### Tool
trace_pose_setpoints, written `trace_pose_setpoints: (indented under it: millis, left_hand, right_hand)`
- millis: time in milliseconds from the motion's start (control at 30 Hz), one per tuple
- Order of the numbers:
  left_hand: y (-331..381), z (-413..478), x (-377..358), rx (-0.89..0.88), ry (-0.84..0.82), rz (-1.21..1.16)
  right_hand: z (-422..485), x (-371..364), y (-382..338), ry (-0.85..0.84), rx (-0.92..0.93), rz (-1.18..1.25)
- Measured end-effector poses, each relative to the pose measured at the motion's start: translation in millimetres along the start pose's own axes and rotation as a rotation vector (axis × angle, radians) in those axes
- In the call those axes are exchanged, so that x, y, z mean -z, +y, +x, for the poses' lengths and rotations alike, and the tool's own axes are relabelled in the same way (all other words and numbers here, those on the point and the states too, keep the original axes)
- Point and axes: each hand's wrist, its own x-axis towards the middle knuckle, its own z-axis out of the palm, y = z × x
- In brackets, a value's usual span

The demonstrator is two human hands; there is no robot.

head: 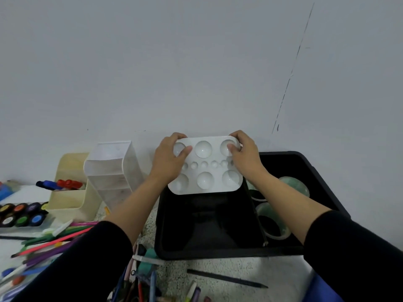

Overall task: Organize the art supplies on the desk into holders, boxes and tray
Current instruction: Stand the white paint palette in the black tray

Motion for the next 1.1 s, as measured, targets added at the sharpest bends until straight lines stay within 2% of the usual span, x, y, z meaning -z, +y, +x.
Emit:
trace_pose_setpoints:
  millis: [300,467,733,933,1033,1100]
  left_hand:
    - [4,3,9,-0.079,0.023,-0.032]
    - [4,-34,25,-0.048,-0.143,-0.045]
    - [16,-88,47,-0.158,-0.284,-0.105]
    - [21,-102,60,-0.183,-0.327,-0.064]
    - [26,-103,58,-0.243,-0.411,0.056]
    - [23,-99,47,-0.256,-0.382,0.068]
  right_hand:
    - [-8,1,3,0.059,0.04,0.079]
    - [-43,18,1,-0.07,0.032,0.042]
    - [-93,39,-10,-0.185,0.107,0.094]
    - [-108,42,-30,-0.119,0.218,0.182]
    - [-103,41,-48,-0.059,0.318,0.127]
    - [-93,37,-58,-0.066,0.353,0.023]
